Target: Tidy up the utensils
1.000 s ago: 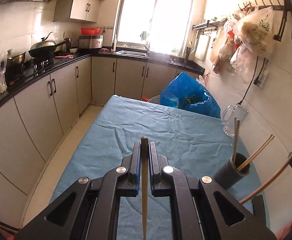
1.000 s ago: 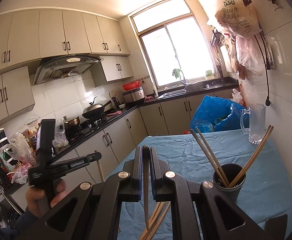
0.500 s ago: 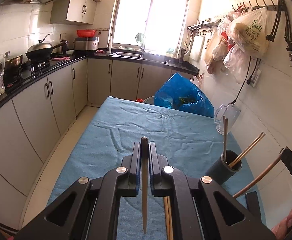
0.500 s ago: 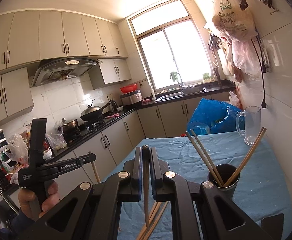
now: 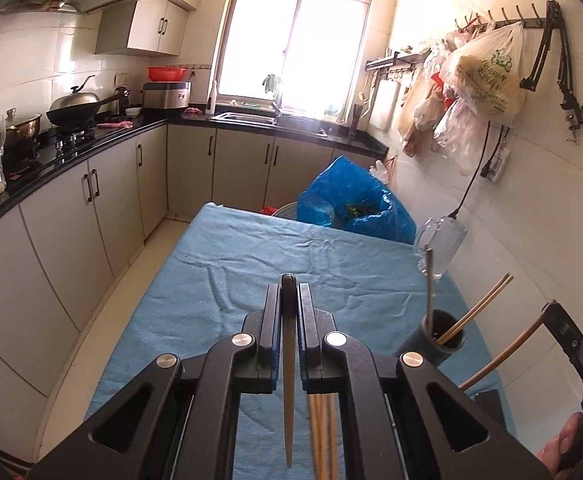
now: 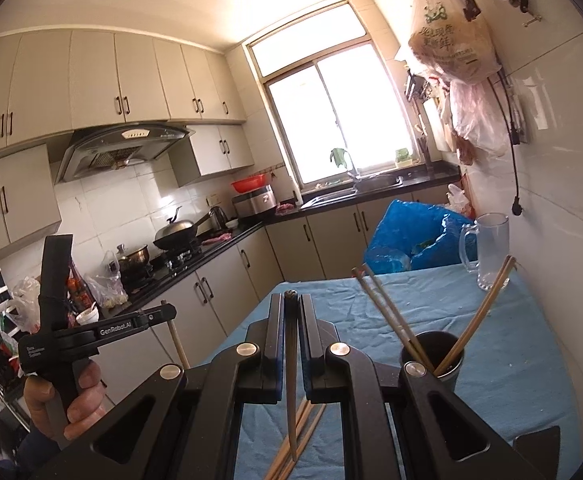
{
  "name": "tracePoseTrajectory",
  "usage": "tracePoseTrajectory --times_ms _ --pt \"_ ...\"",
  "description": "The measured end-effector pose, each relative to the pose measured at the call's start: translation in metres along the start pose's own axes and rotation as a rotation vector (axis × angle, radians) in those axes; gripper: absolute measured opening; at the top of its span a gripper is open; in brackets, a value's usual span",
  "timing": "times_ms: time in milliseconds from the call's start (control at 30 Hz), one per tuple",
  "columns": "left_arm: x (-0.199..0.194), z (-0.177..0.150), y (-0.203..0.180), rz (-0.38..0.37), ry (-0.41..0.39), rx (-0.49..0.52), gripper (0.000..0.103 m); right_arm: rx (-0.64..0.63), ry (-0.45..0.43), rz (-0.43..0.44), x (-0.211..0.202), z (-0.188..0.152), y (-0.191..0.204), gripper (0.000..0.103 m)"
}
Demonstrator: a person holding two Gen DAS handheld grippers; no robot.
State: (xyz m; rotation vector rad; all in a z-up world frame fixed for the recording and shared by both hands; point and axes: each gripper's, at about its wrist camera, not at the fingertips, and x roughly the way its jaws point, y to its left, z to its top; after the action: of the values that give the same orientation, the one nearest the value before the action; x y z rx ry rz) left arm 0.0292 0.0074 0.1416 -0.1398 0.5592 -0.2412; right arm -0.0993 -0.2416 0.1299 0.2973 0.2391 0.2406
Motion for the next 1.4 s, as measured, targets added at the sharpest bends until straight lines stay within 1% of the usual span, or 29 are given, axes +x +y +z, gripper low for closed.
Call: tracePoseTrajectory --times_ms 233,300,500,600,633,733,933,1000,1067,1267,1400 --pt "-0.011 0.015 -0.031 -0.070 -0.060 0.000 0.007 0.048 -0.105 -0.078 -0.032 0.020 -0.030 0.008" --pt "-0.010 0.020 -0.043 -0.085 -0.063 0.012 0.007 0.070 -0.140 -0.111 -0.043 0.027 -0.043 0.008" --pt "-0.003 0.036 -0.072 -0.130 -0.077 0.007 0.007 0.115 -0.222 -0.180 -0.064 0.043 -0.069 0.008" --pt "-0.001 0.045 -0.085 -0.149 -0.092 0.010 0.007 0.127 -0.240 -0.187 -0.070 0.048 -0.076 0.008" --pt "0.000 0.049 -0.088 -0.152 -0.096 0.013 0.007 0.136 -0.264 -0.198 -0.075 0.053 -0.081 0.008" --pt "0.004 0.062 -0.102 -0.175 -0.110 0.008 0.007 0.143 -0.292 -0.215 -0.075 0.062 -0.089 0.008" --pt "0.018 0.085 -0.135 -0.206 -0.153 -0.009 0.007 0.170 -0.294 -0.230 -0.062 0.075 -0.108 0.008" --pt "0.026 0.090 -0.143 -0.219 -0.166 -0.022 0.007 0.166 -0.303 -0.247 -0.057 0.078 -0.114 0.008" --pt "0.037 0.092 -0.151 -0.215 -0.173 -0.027 0.007 0.166 -0.301 -0.268 -0.050 0.079 -0.120 0.008" --pt "0.076 0.081 -0.164 -0.211 -0.150 -0.039 0.007 0.214 -0.248 -0.279 -0.023 0.069 -0.144 0.008" --pt "0.104 0.069 -0.165 -0.189 -0.122 -0.043 0.007 0.219 -0.201 -0.290 -0.005 0.057 -0.152 0.008"
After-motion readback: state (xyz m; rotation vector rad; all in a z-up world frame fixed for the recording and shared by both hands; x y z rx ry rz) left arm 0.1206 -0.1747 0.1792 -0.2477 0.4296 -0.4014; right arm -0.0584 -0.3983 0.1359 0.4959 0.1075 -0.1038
